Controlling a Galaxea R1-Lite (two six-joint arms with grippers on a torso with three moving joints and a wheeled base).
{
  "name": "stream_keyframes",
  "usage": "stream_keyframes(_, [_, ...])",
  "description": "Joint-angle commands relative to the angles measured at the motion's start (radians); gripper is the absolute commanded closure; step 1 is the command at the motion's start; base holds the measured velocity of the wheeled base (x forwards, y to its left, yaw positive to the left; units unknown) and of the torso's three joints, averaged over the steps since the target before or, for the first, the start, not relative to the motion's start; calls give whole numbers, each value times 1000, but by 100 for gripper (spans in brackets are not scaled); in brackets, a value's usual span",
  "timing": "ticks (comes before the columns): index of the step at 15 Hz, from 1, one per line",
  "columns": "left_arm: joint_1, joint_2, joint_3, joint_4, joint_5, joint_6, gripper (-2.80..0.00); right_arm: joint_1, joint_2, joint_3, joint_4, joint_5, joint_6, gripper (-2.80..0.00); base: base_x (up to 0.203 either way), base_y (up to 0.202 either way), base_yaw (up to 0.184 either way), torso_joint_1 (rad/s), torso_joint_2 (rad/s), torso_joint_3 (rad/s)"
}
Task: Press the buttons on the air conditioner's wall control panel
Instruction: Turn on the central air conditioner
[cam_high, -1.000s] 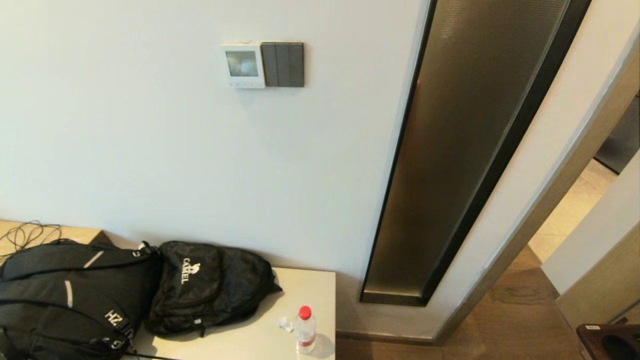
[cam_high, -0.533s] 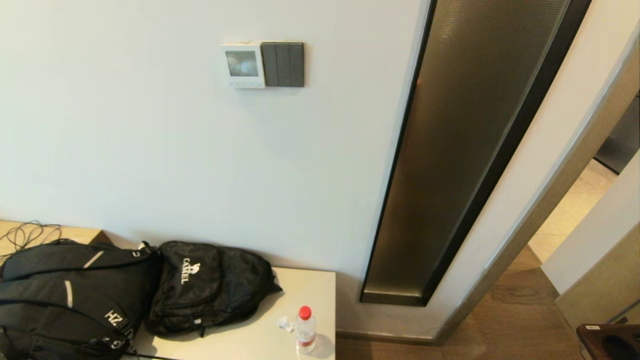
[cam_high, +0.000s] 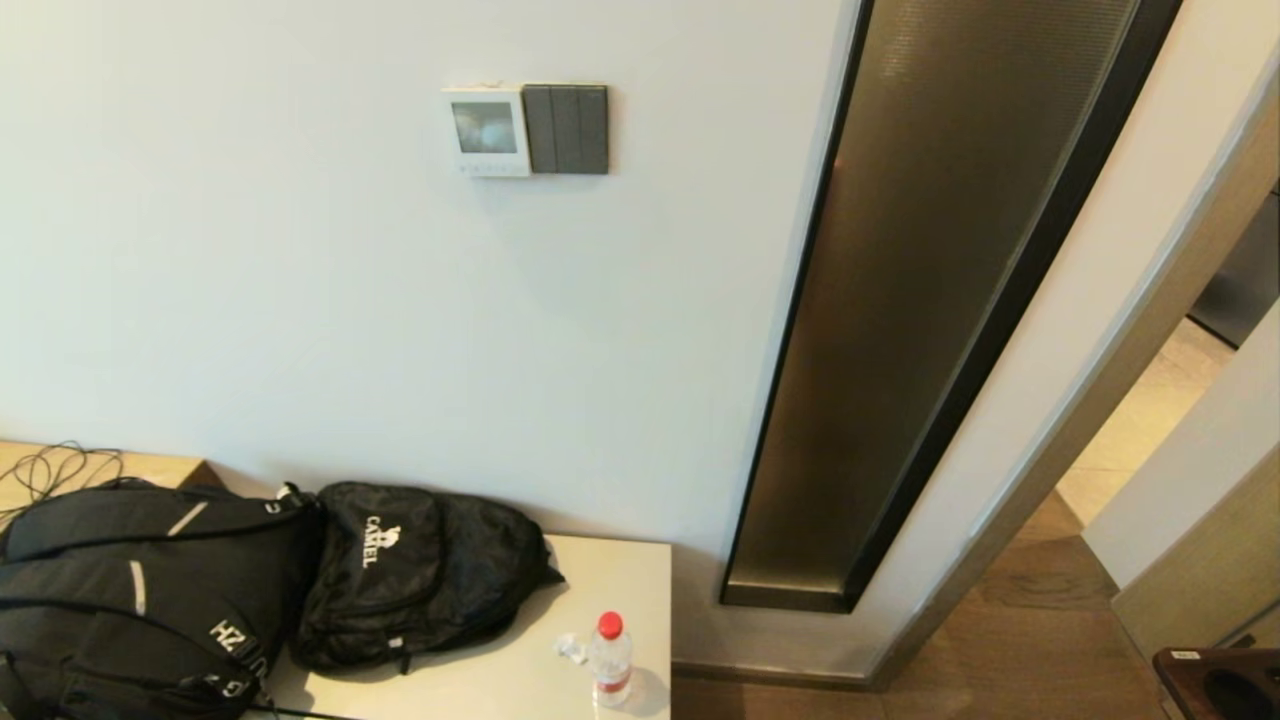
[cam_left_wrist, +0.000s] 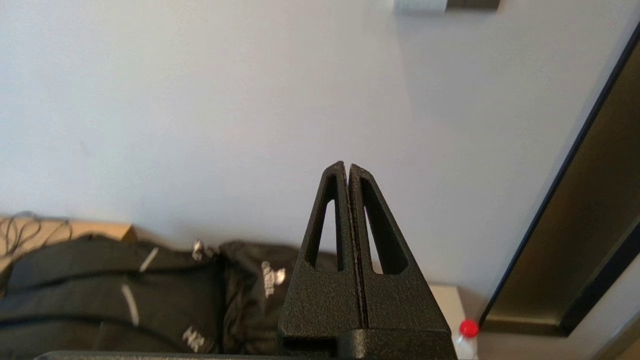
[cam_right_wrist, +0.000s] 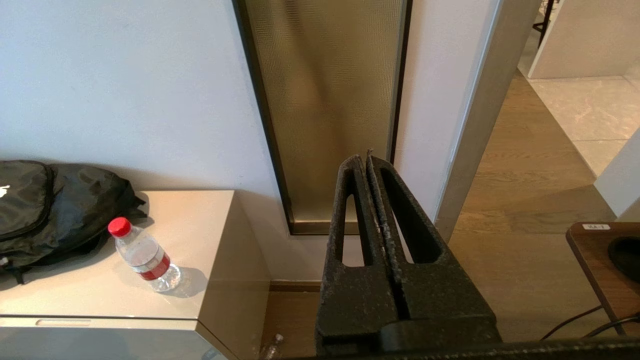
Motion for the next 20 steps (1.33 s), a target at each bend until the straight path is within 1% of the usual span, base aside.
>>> stream_keyframes(1, [-7, 225, -114, -32, -8, -2, 0, -1, 1, 0, 0, 0, 0, 0, 0, 0, 0, 0, 0, 0])
stream_keyframes(7, [-10, 670, -359, -223, -54, -7, 0, 0, 1, 0, 0, 0, 0, 0, 0, 0, 0, 0, 0, 0])
stream_keyframes(9, [-12, 792, -453, -257, -79, -8, 0, 1, 1, 0, 0, 0, 0, 0, 0, 0, 0, 0, 0, 0])
stream_keyframes(10, [-24, 851, -499, -270, -89, -9, 0, 0, 1, 0, 0, 0, 0, 0, 0, 0, 0, 0, 0, 0])
stream_keyframes(12, [-71, 963, -574, -294, -93, -14, 0, -1, 1, 0, 0, 0, 0, 0, 0, 0, 0, 0, 0, 0])
stream_keyframes(14, [-131, 1072, -653, -327, -81, -19, 0, -1, 1, 0, 0, 0, 0, 0, 0, 0, 0, 0, 0, 0])
stream_keyframes(15, [-162, 1139, -695, -345, -62, -20, 0, -1, 1, 0, 0, -1, 0, 0, 0, 0, 0, 0, 0, 0])
stream_keyframes(17, [-232, 1266, -779, -380, -9, -20, 0, 0, 1, 0, 0, 0, 0, 0, 0, 0, 0, 0, 0, 0])
stream_keyframes(20, [-301, 1433, -894, -447, 58, -15, 0, 1, 1, 0, 0, 0, 0, 0, 0, 0, 0, 0, 0, 0])
